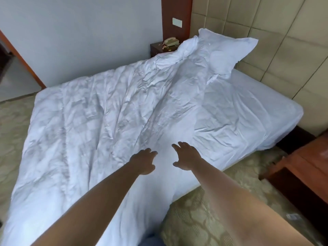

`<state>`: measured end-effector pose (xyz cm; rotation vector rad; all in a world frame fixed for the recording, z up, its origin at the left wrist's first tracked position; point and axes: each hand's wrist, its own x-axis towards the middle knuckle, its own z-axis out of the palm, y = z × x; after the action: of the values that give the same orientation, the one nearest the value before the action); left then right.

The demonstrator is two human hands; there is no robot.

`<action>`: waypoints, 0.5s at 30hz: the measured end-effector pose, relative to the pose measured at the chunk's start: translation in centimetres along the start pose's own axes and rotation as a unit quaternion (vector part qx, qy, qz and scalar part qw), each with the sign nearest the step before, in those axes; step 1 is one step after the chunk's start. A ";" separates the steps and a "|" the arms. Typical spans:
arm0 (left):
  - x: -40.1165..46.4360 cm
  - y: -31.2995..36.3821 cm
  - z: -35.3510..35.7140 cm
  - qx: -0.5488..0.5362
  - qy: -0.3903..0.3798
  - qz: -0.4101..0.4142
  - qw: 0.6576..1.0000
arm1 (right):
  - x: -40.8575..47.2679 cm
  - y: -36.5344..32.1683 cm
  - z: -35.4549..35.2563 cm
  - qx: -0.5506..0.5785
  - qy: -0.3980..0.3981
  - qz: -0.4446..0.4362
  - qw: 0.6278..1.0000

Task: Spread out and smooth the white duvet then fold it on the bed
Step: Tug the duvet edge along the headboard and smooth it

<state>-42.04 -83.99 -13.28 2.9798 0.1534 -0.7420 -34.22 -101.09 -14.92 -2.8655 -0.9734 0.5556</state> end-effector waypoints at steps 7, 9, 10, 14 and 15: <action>10.7 3.1 -3.7 -0.025 0.004 -0.014 1.000 | 7.5 8.5 -1.8 -0.028 -0.021 -0.011 0.999; 14.8 3.8 -4.9 -0.052 0.015 -0.019 0.998 | 10.1 10.5 -2.3 -0.036 -0.030 -0.017 0.999; 16.8 4.1 -5.4 -0.067 0.016 -0.022 0.997 | 11.5 11.4 -2.6 -0.038 -0.038 -0.018 0.998; 23.1 5.1 -6.9 -0.110 0.002 -0.041 0.993 | 16.5 14.6 -3.9 -0.065 -0.076 -0.032 0.995; 23.9 5.2 -7.1 -0.113 -0.002 -0.041 0.993 | 17.1 15.0 -4.1 -0.069 -0.077 -0.038 0.994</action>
<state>-17.15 -86.60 -18.12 2.7712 0.3374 -0.6866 -11.55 -102.53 -19.15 -2.9246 -1.1841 0.7386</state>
